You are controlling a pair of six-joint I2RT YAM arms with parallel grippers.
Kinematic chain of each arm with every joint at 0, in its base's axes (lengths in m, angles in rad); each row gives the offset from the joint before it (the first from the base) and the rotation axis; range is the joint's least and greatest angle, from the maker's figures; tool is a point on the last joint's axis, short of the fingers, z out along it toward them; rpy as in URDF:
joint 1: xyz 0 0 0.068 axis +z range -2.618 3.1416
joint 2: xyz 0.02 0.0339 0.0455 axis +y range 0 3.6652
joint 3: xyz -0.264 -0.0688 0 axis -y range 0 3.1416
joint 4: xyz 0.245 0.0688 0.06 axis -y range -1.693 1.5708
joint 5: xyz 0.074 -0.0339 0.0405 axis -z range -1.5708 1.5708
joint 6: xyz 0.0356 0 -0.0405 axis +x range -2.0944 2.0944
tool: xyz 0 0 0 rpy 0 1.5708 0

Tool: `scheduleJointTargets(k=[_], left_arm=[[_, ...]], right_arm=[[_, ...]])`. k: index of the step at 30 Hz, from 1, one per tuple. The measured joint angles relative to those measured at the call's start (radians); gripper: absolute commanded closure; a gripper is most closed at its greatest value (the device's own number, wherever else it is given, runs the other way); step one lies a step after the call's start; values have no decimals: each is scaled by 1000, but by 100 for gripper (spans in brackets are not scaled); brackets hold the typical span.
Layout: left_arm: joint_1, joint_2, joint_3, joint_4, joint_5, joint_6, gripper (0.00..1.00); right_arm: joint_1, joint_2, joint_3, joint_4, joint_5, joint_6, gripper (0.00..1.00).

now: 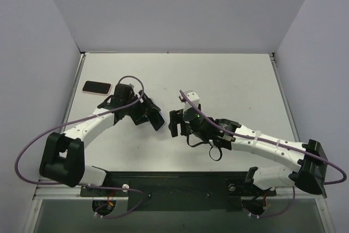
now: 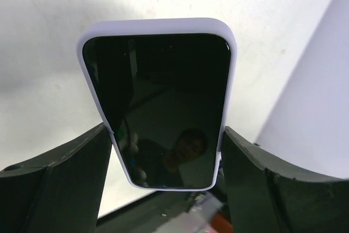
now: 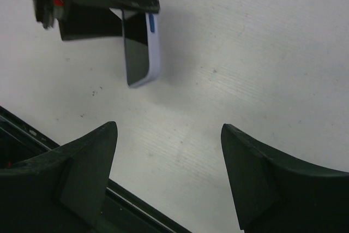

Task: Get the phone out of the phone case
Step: Pick up the phone at the center of the board.

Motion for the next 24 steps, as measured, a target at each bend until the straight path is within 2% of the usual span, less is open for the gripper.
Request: scheduleJointTargets(k=[3,5,9,15,20,21,22,23,24], left_arm=[[-39,-98,-146,105,17,-172,100],[-68,-132,-189,126,18,-250,100],[-117,-187,-201,163,16,-335,100],[-198,-251,-195,201,-8,-393,100],[-260,-252,-185,198,-33,-405,100],[-270,-251,-181,197,-39,-405,100],[-277,-251,-178,197,-47,-404,100],[-285,-250,-177,200,-56,-403,100],[-288,-248,-176,204,-61,-401,100]], right_arm=[[31,1,-5,94,3,-9,33],[39,2,-13,139,0,-17,35],[43,3,-50,181,-22,-26,39],[43,23,-82,192,-16,-23,51],[33,21,-118,220,-8,-13,72],[24,20,-133,239,-23,-7,78],[17,18,-145,254,-35,-4,94],[8,13,-156,269,-49,0,100],[0,6,-167,286,-70,17,100]])
